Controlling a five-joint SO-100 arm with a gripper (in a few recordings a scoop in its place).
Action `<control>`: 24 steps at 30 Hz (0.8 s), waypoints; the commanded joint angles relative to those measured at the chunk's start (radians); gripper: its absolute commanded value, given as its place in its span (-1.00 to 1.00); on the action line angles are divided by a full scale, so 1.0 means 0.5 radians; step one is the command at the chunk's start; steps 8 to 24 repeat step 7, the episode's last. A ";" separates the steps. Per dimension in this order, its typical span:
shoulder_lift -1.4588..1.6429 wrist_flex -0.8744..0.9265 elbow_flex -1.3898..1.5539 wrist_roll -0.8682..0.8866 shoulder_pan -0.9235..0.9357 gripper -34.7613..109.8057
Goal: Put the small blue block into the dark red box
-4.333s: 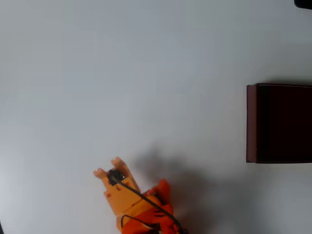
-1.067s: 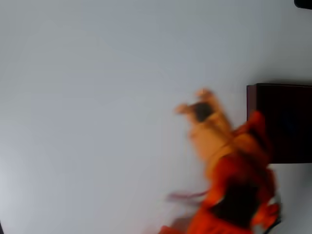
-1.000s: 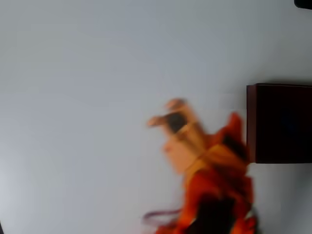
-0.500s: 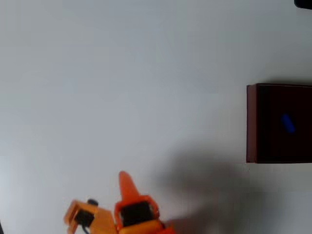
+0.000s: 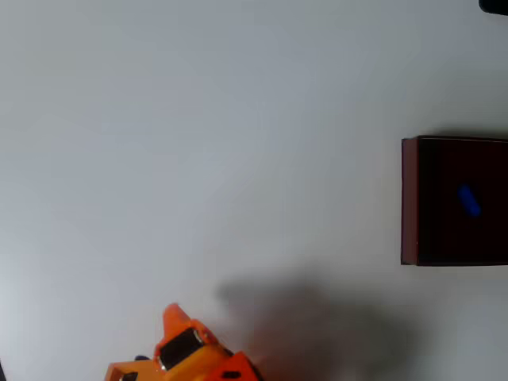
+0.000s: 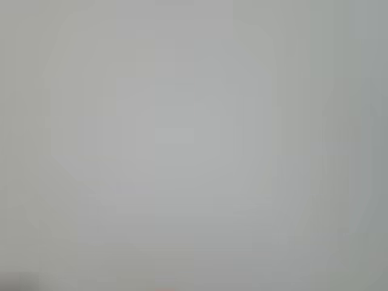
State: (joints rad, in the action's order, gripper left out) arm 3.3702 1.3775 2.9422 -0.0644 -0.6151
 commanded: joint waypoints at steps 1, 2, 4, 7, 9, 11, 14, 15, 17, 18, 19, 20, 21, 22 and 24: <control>0.025 -0.034 0.046 -0.028 -0.034 -0.52; 0.025 -0.025 0.049 -0.012 -0.034 -0.52; 0.021 -0.028 0.067 0.000 -0.028 -0.52; 0.012 -0.037 0.077 0.006 -0.018 -0.52; 0.012 -0.037 0.077 0.006 -0.018 -0.52; 0.012 -0.037 0.077 0.006 -0.018 -0.52; 0.012 -0.037 0.077 0.006 -0.018 -0.52; 0.012 -0.037 0.077 0.006 -0.018 -0.52; 0.012 -0.037 0.077 0.006 -0.018 -0.52; 0.012 -0.037 0.077 0.006 -0.018 -0.52; 0.012 -0.037 0.077 0.006 -0.018 -0.52; 0.012 -0.037 0.077 0.006 -0.018 -0.52; 0.012 -0.037 0.077 0.006 -0.018 -0.52; 0.012 -0.037 0.077 0.006 -0.018 -0.52; 0.012 -0.037 0.077 0.006 -0.018 -0.52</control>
